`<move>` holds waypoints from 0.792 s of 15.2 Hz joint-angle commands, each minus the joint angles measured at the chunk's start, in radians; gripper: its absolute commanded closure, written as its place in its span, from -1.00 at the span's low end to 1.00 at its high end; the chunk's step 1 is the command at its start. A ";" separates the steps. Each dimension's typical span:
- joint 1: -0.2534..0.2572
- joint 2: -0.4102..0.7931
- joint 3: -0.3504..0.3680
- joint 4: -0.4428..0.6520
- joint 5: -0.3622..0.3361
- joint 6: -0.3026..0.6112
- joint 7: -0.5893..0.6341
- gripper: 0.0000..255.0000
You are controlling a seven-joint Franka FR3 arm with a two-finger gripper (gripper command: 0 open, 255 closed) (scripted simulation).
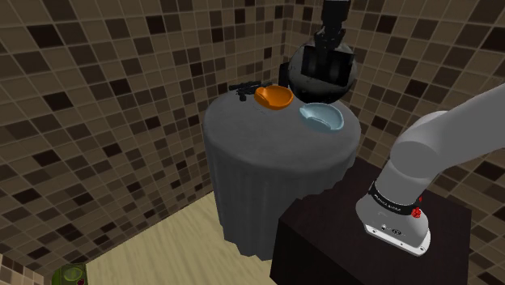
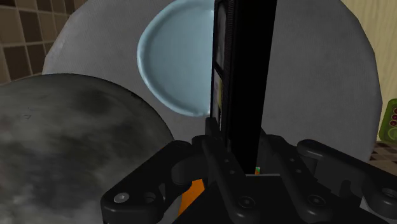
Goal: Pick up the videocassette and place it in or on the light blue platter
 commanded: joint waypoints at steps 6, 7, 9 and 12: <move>-0.013 -0.074 -0.022 -0.122 -0.018 0.049 -0.025 1.00; -0.013 -0.076 -0.023 -0.137 -0.018 0.062 -0.025 1.00; -0.014 -0.079 -0.024 -0.166 -0.019 0.088 -0.025 1.00; -0.015 -0.082 -0.026 -0.209 -0.021 0.127 -0.025 1.00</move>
